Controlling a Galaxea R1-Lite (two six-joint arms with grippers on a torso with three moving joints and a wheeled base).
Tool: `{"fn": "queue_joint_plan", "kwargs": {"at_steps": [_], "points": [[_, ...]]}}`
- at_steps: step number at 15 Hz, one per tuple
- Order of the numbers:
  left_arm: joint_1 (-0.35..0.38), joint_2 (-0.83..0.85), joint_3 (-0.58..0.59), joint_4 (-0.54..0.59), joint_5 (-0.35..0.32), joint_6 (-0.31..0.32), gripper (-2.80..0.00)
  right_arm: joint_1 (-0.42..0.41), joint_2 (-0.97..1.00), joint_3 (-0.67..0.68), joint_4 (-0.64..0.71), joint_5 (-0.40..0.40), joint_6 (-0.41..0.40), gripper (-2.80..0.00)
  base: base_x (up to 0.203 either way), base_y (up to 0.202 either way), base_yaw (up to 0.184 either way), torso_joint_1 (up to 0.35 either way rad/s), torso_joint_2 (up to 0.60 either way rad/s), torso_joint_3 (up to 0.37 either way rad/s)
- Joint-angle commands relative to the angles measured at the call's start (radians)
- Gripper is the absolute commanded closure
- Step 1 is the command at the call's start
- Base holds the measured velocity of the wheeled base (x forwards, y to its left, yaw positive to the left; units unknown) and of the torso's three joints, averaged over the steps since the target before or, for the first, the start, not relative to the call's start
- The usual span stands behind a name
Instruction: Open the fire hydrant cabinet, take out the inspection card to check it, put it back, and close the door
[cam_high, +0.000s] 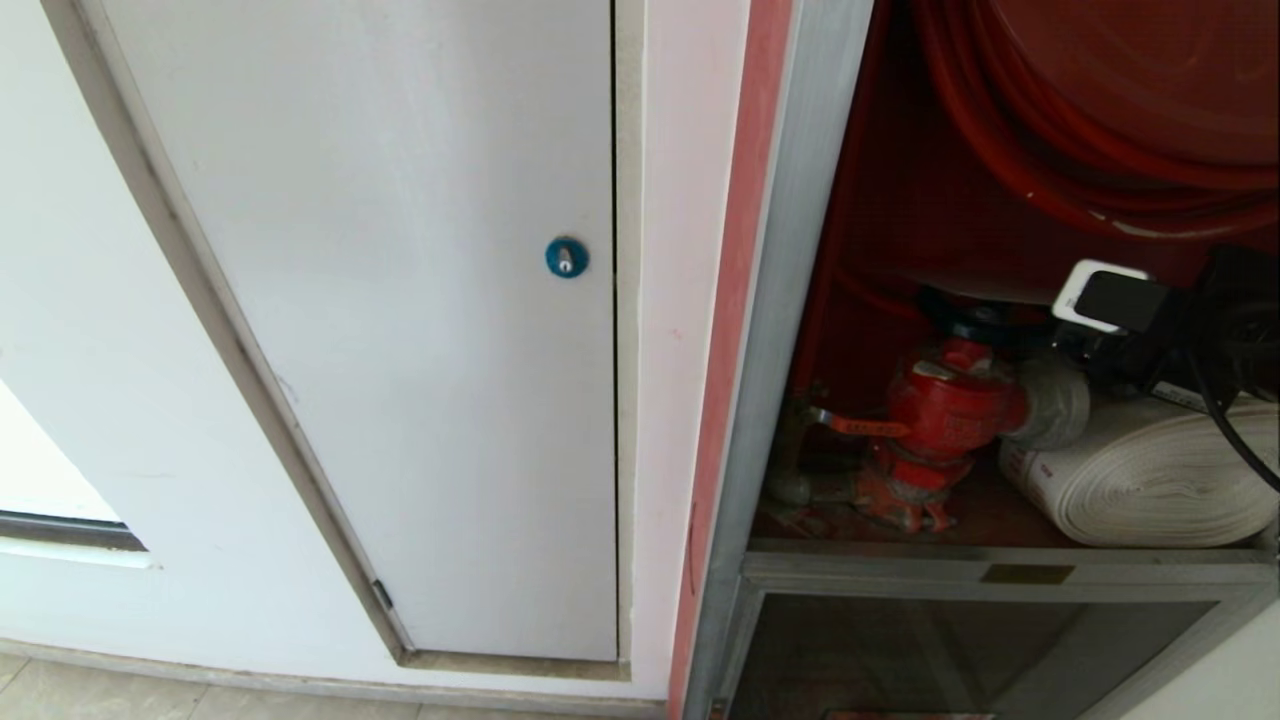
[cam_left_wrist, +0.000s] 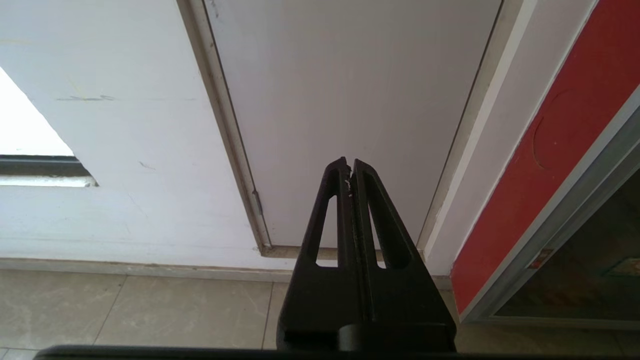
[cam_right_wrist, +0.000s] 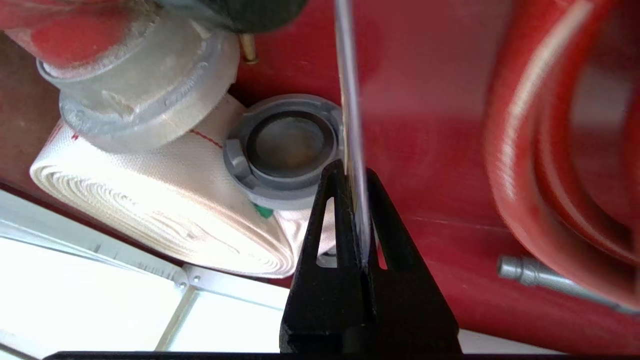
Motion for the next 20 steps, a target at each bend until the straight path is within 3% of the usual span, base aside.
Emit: {"fn": "queue_joint_plan", "kwargs": {"at_steps": [1,20], "points": [[0.0,0.001,0.0,0.0,0.001,0.0,0.0,0.001,-0.063,0.023,0.0,-0.001,-0.007,0.0,0.0,0.0,0.0,0.0,0.0,0.0],[0.0,0.001,0.0,0.0,0.001,0.0,0.0,0.035,-0.313,0.15,0.002,0.073,0.0,0.0,0.0,0.0,0.0,0.0,0.0,0.0]]}}
